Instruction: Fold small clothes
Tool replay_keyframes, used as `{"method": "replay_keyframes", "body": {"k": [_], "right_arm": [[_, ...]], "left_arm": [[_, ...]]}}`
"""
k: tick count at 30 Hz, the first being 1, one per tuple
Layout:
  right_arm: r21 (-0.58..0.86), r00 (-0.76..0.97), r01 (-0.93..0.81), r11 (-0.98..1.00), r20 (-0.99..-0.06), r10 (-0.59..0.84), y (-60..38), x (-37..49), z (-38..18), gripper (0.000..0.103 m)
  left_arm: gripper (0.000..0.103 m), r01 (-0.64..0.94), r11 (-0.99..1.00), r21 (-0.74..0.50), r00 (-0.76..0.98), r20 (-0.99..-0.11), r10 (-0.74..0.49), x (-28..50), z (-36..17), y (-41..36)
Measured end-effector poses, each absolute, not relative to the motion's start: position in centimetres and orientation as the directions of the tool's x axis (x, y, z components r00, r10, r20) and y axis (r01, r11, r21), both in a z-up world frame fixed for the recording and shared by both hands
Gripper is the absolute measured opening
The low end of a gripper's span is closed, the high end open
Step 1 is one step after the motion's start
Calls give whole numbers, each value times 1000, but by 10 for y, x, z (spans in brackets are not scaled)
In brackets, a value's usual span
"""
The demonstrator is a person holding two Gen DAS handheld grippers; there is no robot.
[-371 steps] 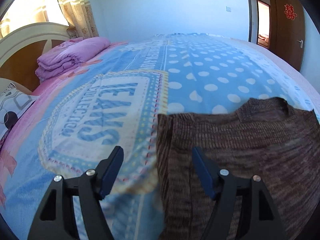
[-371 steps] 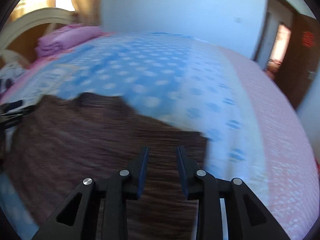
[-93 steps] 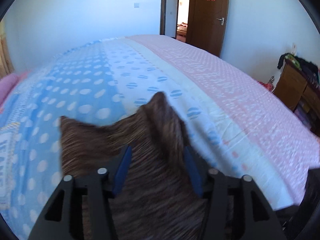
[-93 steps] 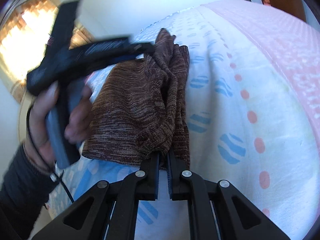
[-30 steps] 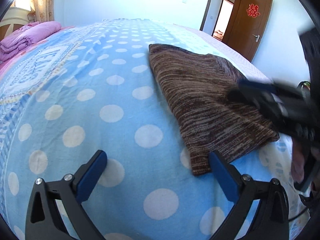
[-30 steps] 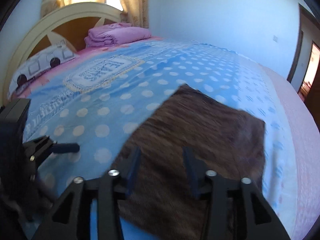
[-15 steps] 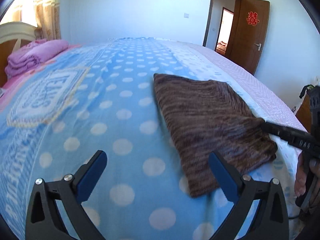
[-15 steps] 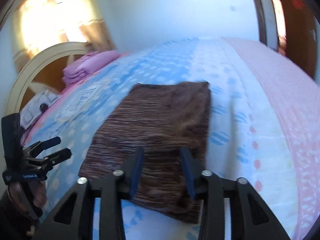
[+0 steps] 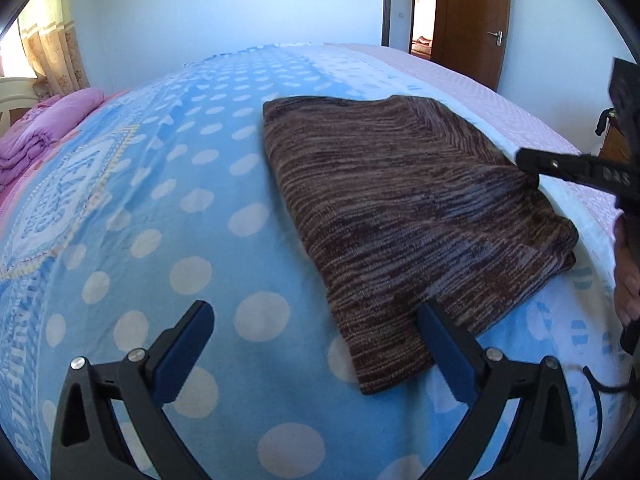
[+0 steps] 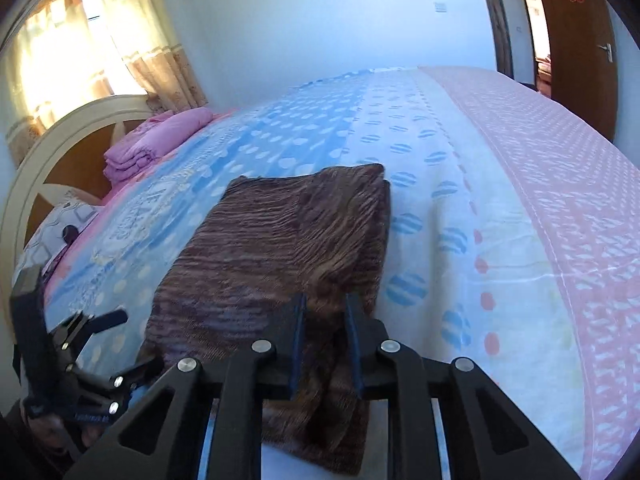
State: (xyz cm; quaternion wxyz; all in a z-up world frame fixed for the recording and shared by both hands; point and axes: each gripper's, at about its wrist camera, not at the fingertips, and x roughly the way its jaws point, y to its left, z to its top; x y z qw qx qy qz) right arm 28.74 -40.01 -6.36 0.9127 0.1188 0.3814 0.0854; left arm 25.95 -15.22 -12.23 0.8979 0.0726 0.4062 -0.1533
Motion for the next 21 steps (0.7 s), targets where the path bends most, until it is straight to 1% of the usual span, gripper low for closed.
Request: {"method": "replay_keyframes", "body": {"k": [3,4,5,6,9,10,12,13,14,17,19,20,21], "right_arm": [[305,679,-78,949,-680,275,-399,301,-68,32],[299,658,-92,950,-698,283,-395,306,-72,31],[294,641,-94,951,-713,284,-392,309,-76,18],[272,633,-78,959,-729,258,-392,310,-78,12],[255,659,-47,966,-719,222,-400,306,-73,12],[250,653,-41,967,-726,215,-402,307,-76,12],[231,642,-24,973,-742,192,-404,311,-83,12],[246,640,-24,969,-741,204,-405,312,-85,12],[256,637,-28,966,-741,215,-407,313,-86,12],[293,629,-39,955,-736,251,-413,314,-85,14],[302,631,-50,952,-730,265,-416,316,-85,21],[298,638,-62,953,-722,267,-418,317,-84,29],[295,648,-74,953,-712,270,-419,318,-83,33]], "left_arm": [[103,331,944,-19,614,-755,-230,261,-123,-150],[103,328,944,-21,618,-751,-231,260,-123,-150],[103,327,945,-20,624,-746,-231,259,-121,-150],[103,328,944,-21,632,-738,-236,257,-119,-149],[103,330,941,-79,648,-706,-287,253,-107,-144],[103,328,939,-104,643,-704,-303,257,-104,-143],[103,317,941,-117,632,-713,-302,265,-104,-144],[103,313,943,-115,629,-718,-297,271,-105,-146],[103,311,944,-111,625,-724,-291,276,-107,-148],[103,306,946,-111,561,-781,-273,293,-127,-155],[103,301,941,-153,546,-782,-302,296,-129,-152],[103,303,940,-154,542,-784,-303,296,-129,-152],[103,305,940,-154,537,-787,-303,297,-130,-152]]}}
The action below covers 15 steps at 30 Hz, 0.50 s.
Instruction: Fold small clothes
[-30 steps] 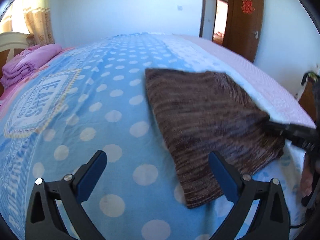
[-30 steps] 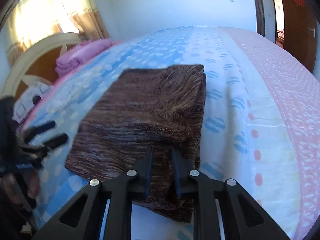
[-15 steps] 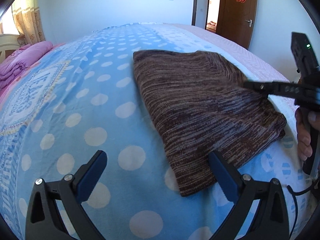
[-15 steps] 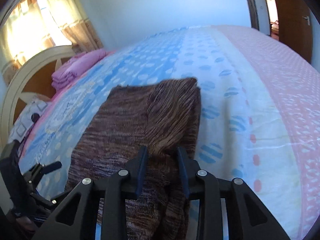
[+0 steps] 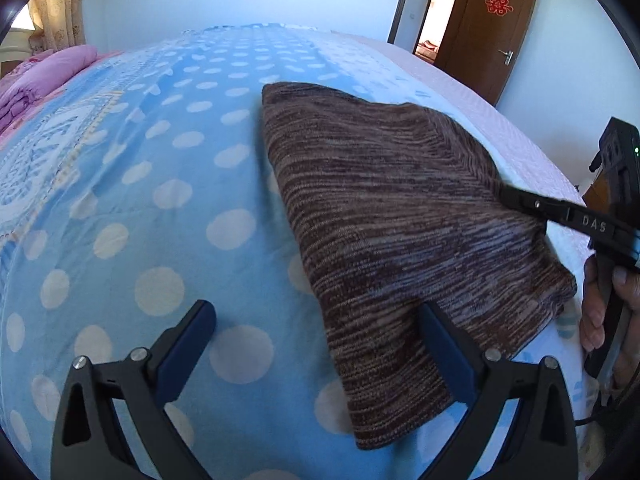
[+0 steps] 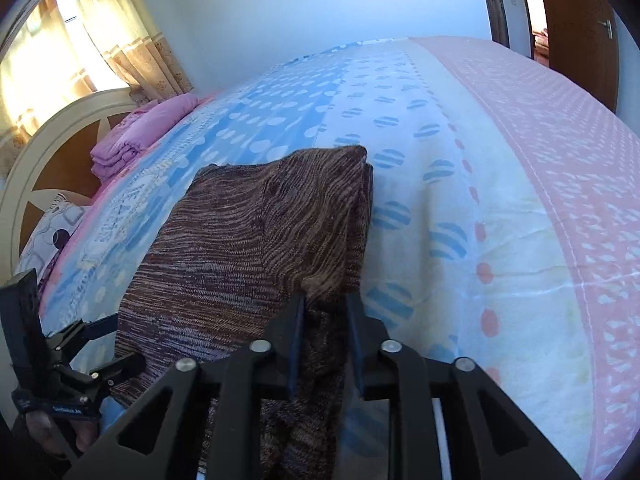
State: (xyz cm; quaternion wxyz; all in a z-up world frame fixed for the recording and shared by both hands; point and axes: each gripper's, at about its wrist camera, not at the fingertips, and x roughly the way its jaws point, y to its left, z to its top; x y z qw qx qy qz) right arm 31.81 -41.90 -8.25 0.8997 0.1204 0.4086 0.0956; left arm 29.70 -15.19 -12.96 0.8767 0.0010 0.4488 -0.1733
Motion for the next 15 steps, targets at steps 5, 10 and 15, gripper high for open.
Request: {"method": "replay_keyframes", "body": {"k": [5,10,15], "right_arm": [[355,677,-38,934,-678,286,-436,341,-78,50],[390,627,-37,920,-708,325,-441,382,-91,50],[485,609,-44,873,-680,409,-450,407,-107,50]], "left_arm": [[103,316,938,-145,540,-785,-303,296,-130,-155],[103,331,932,-146,536,-784,-313,297,-130,-158],[103,341,927,-154,530,-783,-325,299,-131,-159]]}}
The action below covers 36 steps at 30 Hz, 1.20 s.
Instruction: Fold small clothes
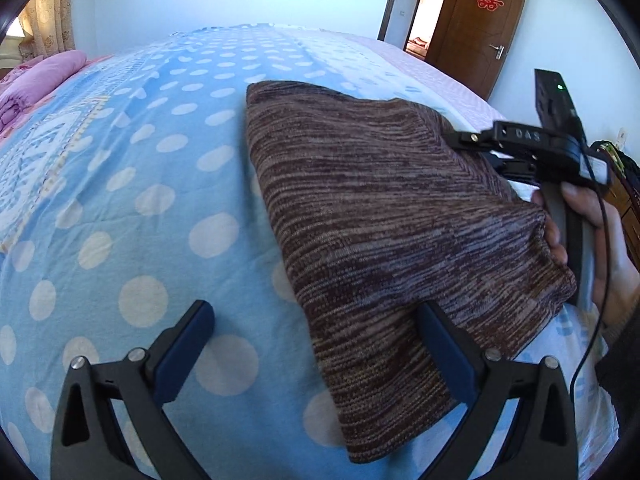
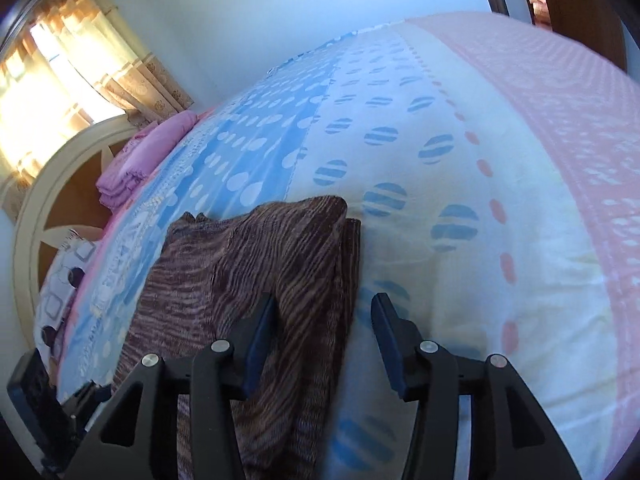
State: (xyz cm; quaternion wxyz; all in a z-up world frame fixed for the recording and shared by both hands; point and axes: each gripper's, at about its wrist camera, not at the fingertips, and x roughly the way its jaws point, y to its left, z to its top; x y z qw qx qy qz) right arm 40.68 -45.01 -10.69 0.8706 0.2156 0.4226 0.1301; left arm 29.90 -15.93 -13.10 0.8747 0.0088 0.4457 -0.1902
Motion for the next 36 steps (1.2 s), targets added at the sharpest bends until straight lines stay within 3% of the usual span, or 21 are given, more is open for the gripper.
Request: {"method": "replay_keyframes", "body": {"k": [8,12,17,20,21,29,34,36], "right_arm": [[539,587,-91,838,-651,482,-444,428,-112,50],[536,572,-109,837,-655,494,-439,429,-114,34],[601,559,-107,792,-622,548,-447,430,-119,28],[614,560,-110,782,-611,559,-449,429,-120,27],[611,564,-111,784,-611,555,-448,428,-120,27],[541,583,-113,834,-643,496,-440,426,-119,26],[524,609,-76,848,-649,456,-436,416,-107,22],[537,632,-84,840,-623,461,-434,406,-98,21]], "left_arm": [[103,353,922,-157,524,-783,-334,302,-132,-164],[101,362,918,-163,522,-780,-345,304,-131,-165],[93,386,907,-169,521,-771,-366,301,-129,-169],[81,405,896,-180,522,-759,-389,298,-128,-169],[67,424,885,-192,516,-752,-410,296,-127,-170],[54,421,891,-171,529,-752,-394,293,-125,-177],[21,410,900,-146,530,-765,-366,287,-114,-177],[18,415,901,-128,541,-761,-357,282,-106,-176]]}}
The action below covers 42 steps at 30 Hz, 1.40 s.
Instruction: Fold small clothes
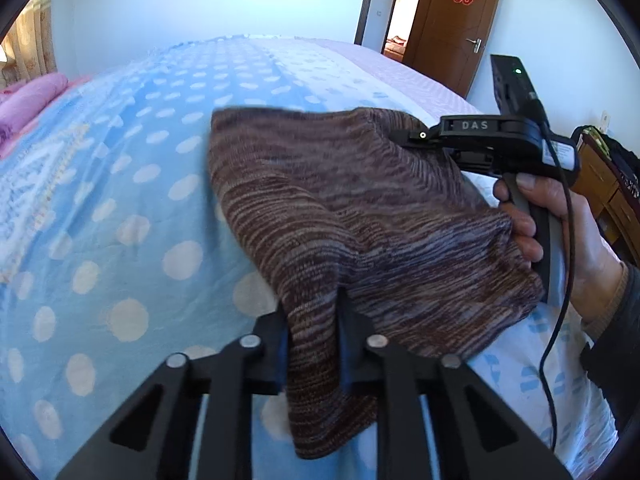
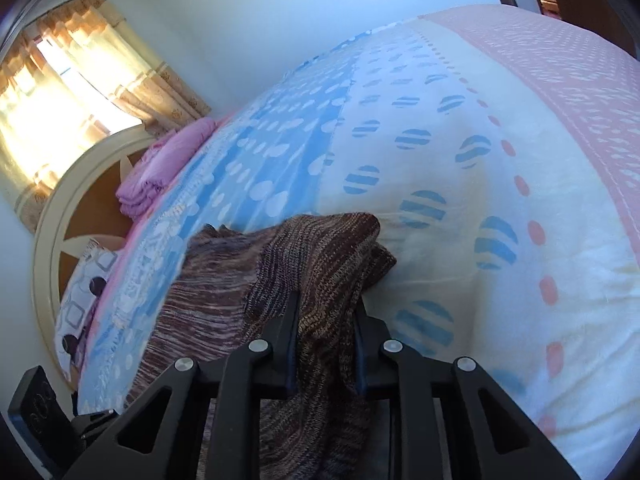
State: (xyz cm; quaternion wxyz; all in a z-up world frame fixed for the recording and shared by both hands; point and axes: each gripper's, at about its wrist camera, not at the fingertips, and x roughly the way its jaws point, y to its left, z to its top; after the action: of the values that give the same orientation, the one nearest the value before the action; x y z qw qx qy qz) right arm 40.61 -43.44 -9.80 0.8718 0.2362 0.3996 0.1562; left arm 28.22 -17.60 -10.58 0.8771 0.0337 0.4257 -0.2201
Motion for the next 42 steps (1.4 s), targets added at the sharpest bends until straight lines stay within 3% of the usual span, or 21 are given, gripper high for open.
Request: {"method": "replay_keyframes", "body": {"k": [10,22,42], "right_arm": [[514,683,-153,844,-562,467,-404,348,-51,21],[545,659,-227,807,-525,539,-343,309,-44,21],[541,561,-401,740,-494,665,-207,311,-12,21]], "left_arm": [[16,418,905,-76,578,-746,-330,243,-78,-156],[16,382,924,-18,623,-733,-272,194,-64,-111],[15,246,969,6,702,-690,-174,149,-46,-14]]}}
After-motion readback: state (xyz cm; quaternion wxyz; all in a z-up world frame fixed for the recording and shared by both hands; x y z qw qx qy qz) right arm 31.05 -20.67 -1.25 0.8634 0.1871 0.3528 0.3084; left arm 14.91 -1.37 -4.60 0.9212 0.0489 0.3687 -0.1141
